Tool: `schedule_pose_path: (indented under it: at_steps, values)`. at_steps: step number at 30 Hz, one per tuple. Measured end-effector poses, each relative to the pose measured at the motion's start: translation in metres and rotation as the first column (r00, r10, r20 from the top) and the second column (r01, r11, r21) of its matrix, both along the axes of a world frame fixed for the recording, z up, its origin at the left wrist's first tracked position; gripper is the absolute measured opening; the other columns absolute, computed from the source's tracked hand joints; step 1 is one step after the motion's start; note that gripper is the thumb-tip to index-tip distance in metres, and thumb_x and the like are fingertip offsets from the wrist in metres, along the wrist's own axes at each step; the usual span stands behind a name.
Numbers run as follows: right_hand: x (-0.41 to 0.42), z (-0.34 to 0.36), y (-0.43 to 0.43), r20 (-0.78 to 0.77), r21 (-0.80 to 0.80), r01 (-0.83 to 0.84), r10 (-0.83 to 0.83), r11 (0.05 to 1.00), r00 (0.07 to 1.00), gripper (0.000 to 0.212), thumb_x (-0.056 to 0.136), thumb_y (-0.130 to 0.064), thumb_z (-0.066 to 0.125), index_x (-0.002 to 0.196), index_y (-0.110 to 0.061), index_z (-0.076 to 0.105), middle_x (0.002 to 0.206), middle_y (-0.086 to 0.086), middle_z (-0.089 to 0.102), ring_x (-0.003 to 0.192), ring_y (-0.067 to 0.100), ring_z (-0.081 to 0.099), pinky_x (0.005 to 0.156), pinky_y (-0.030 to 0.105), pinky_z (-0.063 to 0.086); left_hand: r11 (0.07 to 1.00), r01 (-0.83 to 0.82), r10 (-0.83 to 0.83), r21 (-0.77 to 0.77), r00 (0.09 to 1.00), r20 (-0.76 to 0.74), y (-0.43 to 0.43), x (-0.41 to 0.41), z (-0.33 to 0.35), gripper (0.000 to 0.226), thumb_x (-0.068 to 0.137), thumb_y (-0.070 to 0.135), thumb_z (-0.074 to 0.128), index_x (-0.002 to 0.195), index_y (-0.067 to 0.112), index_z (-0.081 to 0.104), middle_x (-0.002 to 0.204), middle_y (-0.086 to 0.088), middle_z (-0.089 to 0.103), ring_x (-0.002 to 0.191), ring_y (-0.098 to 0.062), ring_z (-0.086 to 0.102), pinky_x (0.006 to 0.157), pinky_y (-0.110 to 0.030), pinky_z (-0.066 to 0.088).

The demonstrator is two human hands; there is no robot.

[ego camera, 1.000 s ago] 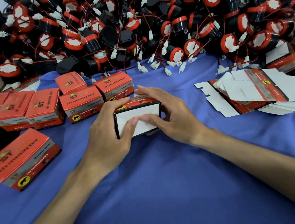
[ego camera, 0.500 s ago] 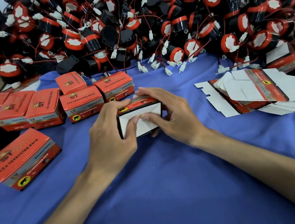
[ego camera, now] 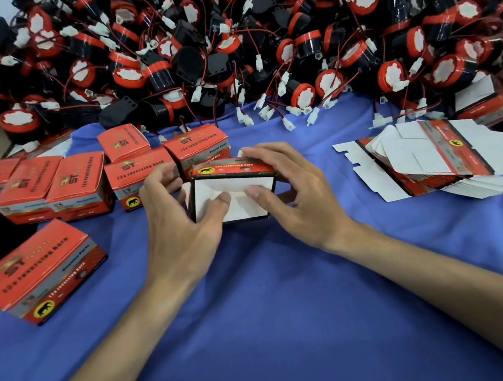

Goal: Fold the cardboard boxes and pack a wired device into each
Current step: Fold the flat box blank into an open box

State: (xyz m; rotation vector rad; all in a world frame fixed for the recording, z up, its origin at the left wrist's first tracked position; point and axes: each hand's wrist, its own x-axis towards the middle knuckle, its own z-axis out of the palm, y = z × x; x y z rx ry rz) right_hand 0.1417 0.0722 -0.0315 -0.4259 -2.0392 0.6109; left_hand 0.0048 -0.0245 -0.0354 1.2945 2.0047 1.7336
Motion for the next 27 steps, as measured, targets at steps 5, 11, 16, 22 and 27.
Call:
schedule_pose_path:
  at_steps: [5,11,16,22,27]
  values:
    - [0.001,0.001,0.000,-0.061,-0.130,0.031,-0.040,0.991,0.997,0.037,0.081,-0.019,0.069,0.115,-0.010,0.055,0.105,-0.002,0.054,0.095,0.006,0.057,0.080,0.016,0.049,1.000,-0.028,0.028,-0.009,1.000,-0.001,0.000,0.000,0.000,0.062,0.075,0.057,0.066,0.122,0.031,0.035,0.126,0.007,0.050,0.115,-0.003,0.051,0.094,-0.021,0.044]
    - [0.003,0.003,-0.002,-0.060,-0.267,-0.091,0.077,0.959,0.995,0.042,0.080,-0.019,0.067,0.115,-0.023,0.044,0.108,-0.012,0.054,0.107,0.013,0.056,0.096,0.030,0.046,0.986,0.164,-0.164,0.008,0.977,0.136,-0.003,0.010,0.009,0.034,0.075,0.051,0.064,0.103,0.042,0.047,0.089,0.045,0.061,0.089,0.020,0.058,0.069,-0.001,0.043]
    - [0.005,0.006,-0.004,-0.008,-0.134,-0.007,0.006,0.991,1.000,0.049,0.070,-0.018,0.071,0.114,-0.007,0.054,0.107,-0.017,0.042,0.109,0.020,0.044,0.091,0.011,0.037,0.974,0.227,-0.225,-0.005,0.958,-0.179,-0.004,0.012,0.003,0.025,0.088,0.016,0.066,0.103,0.033,0.057,0.078,0.037,0.063,0.080,0.016,0.062,0.068,-0.002,0.045]
    - [0.002,0.003,-0.006,0.022,0.266,0.196,-0.210,0.944,0.978,0.042,0.063,-0.028,0.078,0.095,-0.002,0.070,0.119,0.000,0.054,0.111,0.033,0.043,0.087,0.058,0.036,0.990,0.138,-0.134,-0.005,0.951,-0.278,-0.004,0.005,-0.002,0.031,0.086,-0.008,0.063,0.081,0.023,0.064,0.071,0.033,0.059,0.066,0.011,0.063,0.063,-0.002,0.045]
    - [0.000,-0.003,-0.002,-0.002,0.378,0.113,-0.121,0.919,0.993,0.031,0.060,-0.019,0.078,0.080,0.001,0.066,0.100,0.007,0.067,0.097,0.019,0.051,0.083,0.049,0.035,0.996,0.049,-0.073,-0.070,0.911,-0.405,-0.006,0.003,0.005,0.071,0.072,-0.017,0.067,0.056,0.041,0.029,0.066,0.023,0.053,0.040,0.000,0.033,0.048,-0.005,0.031]
